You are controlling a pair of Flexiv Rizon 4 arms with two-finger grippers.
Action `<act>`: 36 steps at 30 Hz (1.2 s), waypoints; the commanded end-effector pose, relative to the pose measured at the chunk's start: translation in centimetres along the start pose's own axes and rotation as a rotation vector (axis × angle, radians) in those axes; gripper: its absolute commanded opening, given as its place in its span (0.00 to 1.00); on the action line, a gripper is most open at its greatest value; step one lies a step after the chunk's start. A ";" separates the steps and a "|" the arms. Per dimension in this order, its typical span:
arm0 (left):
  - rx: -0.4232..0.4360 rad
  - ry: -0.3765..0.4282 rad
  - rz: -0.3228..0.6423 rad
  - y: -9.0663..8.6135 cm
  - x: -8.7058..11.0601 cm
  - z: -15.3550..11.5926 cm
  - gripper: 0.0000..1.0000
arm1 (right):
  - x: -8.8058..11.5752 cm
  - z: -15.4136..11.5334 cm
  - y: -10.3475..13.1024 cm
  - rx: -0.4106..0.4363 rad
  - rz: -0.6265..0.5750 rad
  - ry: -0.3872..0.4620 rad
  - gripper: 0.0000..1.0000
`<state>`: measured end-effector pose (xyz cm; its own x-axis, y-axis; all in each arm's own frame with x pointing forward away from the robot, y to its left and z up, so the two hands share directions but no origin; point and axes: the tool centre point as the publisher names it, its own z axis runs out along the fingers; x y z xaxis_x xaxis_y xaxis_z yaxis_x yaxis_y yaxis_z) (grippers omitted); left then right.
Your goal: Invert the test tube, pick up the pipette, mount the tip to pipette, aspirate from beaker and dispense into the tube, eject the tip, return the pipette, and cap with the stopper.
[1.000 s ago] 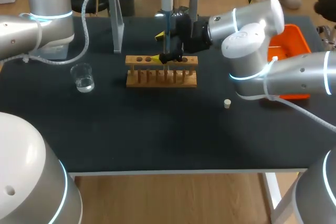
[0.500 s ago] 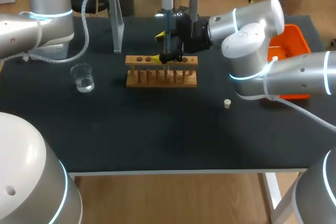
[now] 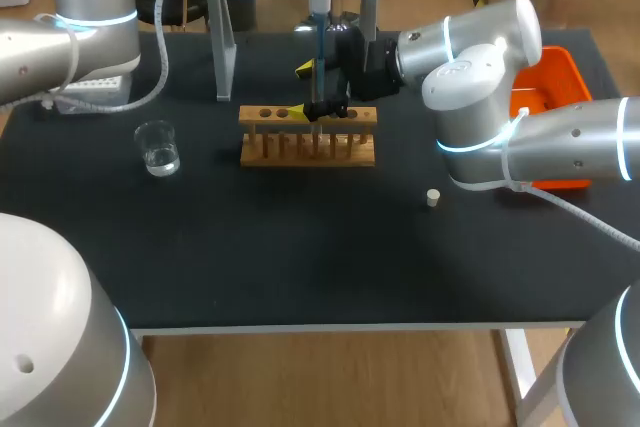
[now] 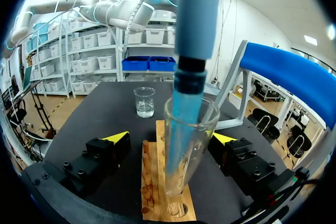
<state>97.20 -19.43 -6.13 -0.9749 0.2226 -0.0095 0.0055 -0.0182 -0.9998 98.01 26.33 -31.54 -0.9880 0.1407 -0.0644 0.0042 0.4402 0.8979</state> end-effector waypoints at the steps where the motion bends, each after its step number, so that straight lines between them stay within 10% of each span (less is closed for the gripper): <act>1: -0.007 0.001 0.000 -0.4 0.1 0.1 0.00 | 0.0 0.0 0.0 0.002 0.000 0.002 1.00; 36: -0.042 -0.006 0.017 -3.6 0.8 1.6 0.00 | 0.0 0.0 0.0 0.002 0.000 0.002 1.00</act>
<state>96.20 -20.63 -2.84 -0.9749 0.2209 -0.0272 0.0302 0.0104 -0.9995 98.02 26.32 -31.57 -0.9880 0.1404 -0.0646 0.0037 0.4391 0.8984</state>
